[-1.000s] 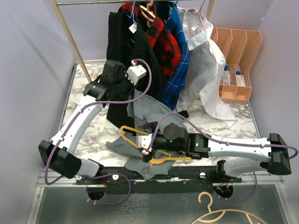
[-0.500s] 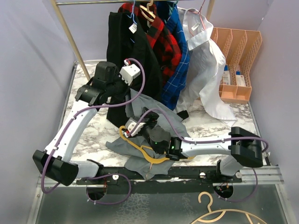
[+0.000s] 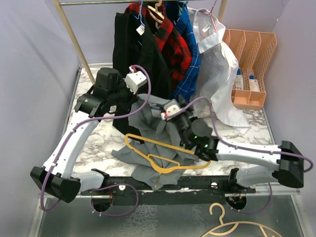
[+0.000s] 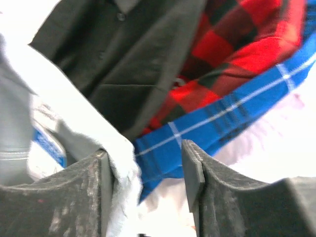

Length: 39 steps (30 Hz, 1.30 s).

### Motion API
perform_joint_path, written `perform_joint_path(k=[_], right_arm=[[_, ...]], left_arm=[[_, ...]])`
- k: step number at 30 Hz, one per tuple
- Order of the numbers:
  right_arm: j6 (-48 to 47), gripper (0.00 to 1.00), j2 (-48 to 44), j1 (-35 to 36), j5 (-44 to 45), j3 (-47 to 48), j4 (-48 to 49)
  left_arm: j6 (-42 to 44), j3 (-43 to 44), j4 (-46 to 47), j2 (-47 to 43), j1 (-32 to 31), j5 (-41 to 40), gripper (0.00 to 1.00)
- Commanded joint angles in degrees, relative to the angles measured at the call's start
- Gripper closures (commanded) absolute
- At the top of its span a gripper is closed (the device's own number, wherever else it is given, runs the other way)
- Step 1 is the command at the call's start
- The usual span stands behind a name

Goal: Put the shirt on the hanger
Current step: Adjust the shirt at the center of the board.

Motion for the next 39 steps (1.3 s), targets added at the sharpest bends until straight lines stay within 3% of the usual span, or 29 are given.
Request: perform_joint_path(k=[1, 3, 5, 12, 21, 29, 33, 36, 39], right_arm=[[12.36, 0.44, -6.67, -6.07, -7.81, 0.96, -14.75], [12.46, 0.53, -7.32, -7.34, -10.00, 0.77, -16.01], [13.26, 0.55, -6.69, -8.48, -11.50, 1.53, -18.05], [19.45, 0.42, -4.79, -9.99, -26.29, 4.14, -25.49], [25.44, 0.26, -8.13, -10.23, -54.62, 7.05, -35.35], [24.87, 0.25, -13.85, -11.00, -40.71, 4.44, -39.18], [27.57, 0.30, -18.61, -11.68, -37.46, -0.81, -38.94], [30.08, 0.31, -21.94, -11.71, -37.46, -3.01, -40.67], [32.13, 0.32, -24.49, -11.73, -46.02, -3.20, -48.09]], left_arm=[[2.57, -0.51, -1.74, -2.58, 0.99, -1.67, 1.00], [2.90, -0.66, -1.86, -2.70, 1.12, -2.07, 1.00], [3.03, -0.62, -1.83, -2.63, 1.17, -1.88, 1.00], [2.34, 1.12, -1.70, -0.86, 1.17, 0.69, 1.00], [1.55, 1.62, 0.21, 3.56, 1.12, 2.63, 1.00], [1.67, 0.96, 1.42, 4.04, 1.17, 2.48, 1.00], [1.75, 0.17, 1.68, 4.01, 1.17, 2.89, 1.00], [1.93, -0.36, 1.77, 4.51, 1.16, 2.36, 1.00], [2.15, -0.88, 1.75, 4.65, 1.17, 1.98, 1.00]])
